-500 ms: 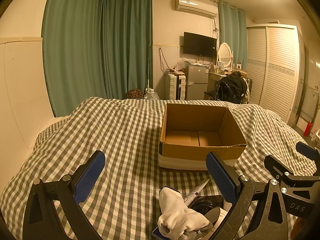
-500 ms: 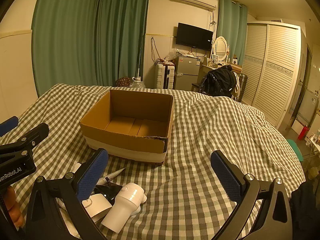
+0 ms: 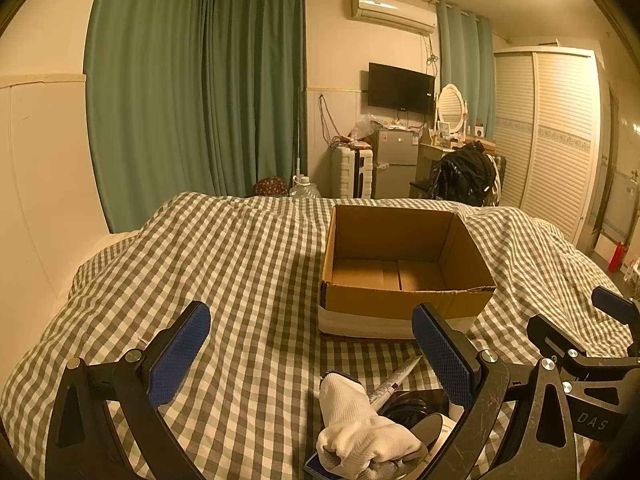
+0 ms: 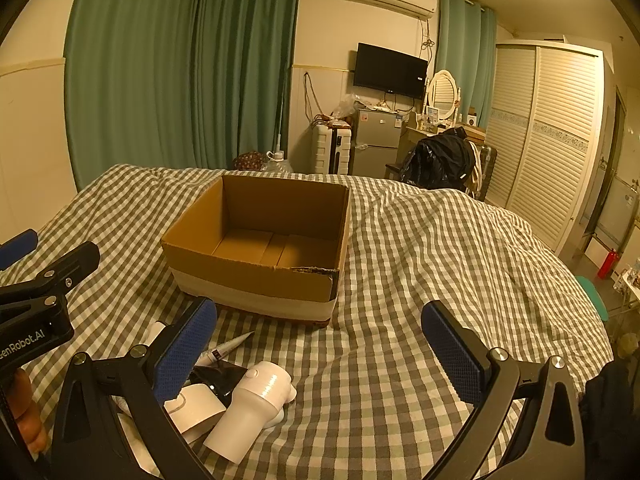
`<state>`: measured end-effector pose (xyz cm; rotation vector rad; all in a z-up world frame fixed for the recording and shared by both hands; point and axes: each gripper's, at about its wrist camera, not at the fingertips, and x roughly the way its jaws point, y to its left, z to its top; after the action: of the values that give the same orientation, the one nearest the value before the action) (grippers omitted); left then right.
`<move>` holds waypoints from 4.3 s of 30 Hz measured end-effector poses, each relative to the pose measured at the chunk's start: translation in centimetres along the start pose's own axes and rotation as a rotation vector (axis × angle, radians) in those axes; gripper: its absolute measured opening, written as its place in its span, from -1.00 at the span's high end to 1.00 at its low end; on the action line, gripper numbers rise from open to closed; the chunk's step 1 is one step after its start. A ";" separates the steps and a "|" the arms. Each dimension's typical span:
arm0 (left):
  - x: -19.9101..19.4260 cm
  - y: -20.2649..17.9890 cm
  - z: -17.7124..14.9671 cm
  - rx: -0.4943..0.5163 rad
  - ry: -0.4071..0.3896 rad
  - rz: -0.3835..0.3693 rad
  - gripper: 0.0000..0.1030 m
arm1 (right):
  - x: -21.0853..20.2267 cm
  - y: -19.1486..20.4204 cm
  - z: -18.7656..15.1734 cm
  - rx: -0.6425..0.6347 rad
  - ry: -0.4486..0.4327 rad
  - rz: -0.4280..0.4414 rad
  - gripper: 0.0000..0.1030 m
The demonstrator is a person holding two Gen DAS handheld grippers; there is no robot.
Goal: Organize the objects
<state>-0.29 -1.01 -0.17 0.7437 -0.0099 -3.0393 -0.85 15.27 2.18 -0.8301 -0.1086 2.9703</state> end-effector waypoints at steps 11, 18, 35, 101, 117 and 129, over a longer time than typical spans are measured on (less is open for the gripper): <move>0.0 0.0 -0.1 0.001 0.001 0.002 -1.00 | 0.1 -0.1 0.0 0.000 0.002 0.001 -0.99; 0.0 0.0 -0.1 -0.001 0.002 0.001 -1.00 | 0.1 -0.1 0.0 0.000 0.001 0.001 -0.99; 0.4 -0.1 -1.0 0.003 0.033 0.009 -1.00 | 0.4 -0.3 -0.3 -0.014 0.014 0.031 -0.99; 5.2 -0.7 -6.7 0.007 0.371 -0.187 0.30 | 12.1 0.9 -5.1 0.097 0.439 0.312 0.13; 0.7 -2.0 -4.3 0.054 0.314 -0.205 0.63 | 3.0 0.6 -0.9 0.002 0.189 0.255 0.14; 4.6 -1.1 -6.9 -0.035 0.420 -0.199 -0.58 | 3.3 -0.6 -1.4 0.028 0.185 0.269 0.13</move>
<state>-1.20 0.04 -8.41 1.4415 0.1284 -2.9788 -2.95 16.20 -0.69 -1.1983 0.0574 3.1076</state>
